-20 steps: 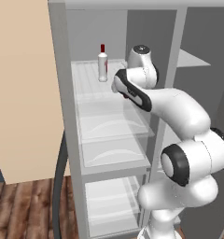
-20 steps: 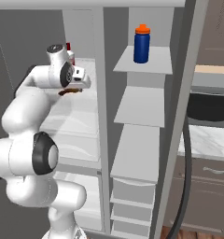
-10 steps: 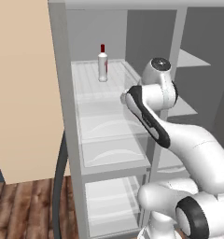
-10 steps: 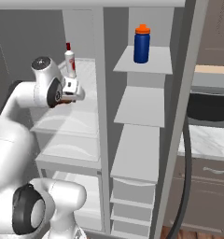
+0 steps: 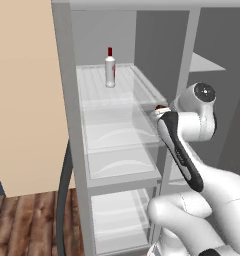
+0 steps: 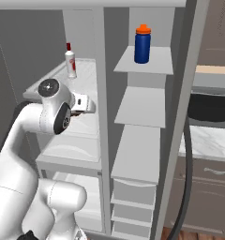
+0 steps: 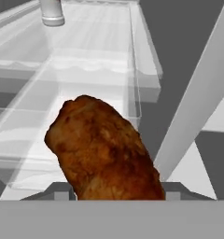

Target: There's a chicken drumstick in the fridge that needs to be moved to the freezer for freezing. Pick up the chicken drumstick from the fridge, place it on any shelf in the freezer, and close the fridge and freezer doors when done.

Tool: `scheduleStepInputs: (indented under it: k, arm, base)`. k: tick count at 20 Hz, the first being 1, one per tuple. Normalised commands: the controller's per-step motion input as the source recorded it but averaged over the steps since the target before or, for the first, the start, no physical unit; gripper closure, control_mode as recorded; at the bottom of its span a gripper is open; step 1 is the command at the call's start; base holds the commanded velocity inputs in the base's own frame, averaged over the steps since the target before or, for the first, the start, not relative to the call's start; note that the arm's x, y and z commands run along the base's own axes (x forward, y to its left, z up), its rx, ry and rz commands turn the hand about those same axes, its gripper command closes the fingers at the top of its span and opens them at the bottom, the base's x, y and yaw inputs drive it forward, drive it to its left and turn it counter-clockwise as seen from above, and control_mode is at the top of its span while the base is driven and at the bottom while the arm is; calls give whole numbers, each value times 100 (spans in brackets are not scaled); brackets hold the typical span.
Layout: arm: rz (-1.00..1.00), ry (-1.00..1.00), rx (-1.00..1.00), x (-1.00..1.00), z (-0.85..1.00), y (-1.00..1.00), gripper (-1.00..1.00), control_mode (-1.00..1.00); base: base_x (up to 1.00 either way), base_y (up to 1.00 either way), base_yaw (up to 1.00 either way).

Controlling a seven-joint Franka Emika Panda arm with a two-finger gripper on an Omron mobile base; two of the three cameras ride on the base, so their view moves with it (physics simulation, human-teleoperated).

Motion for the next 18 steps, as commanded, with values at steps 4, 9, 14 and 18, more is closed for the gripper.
scheduleStepInputs:
  k: [4,9,14,18]
  arm:
    - [4,-1,0,4,8,-95,100,-100]
    - [6,0,0,11,0,-94,100,-100]
    - [4,0,0,41,0,-61,100,-100]
    - [0,0,0,44,0,-52,100,-100]
  base:
    - [0,0,0]
    - [0,0,0]
    - [0,0,0]
    - [0,0,0]
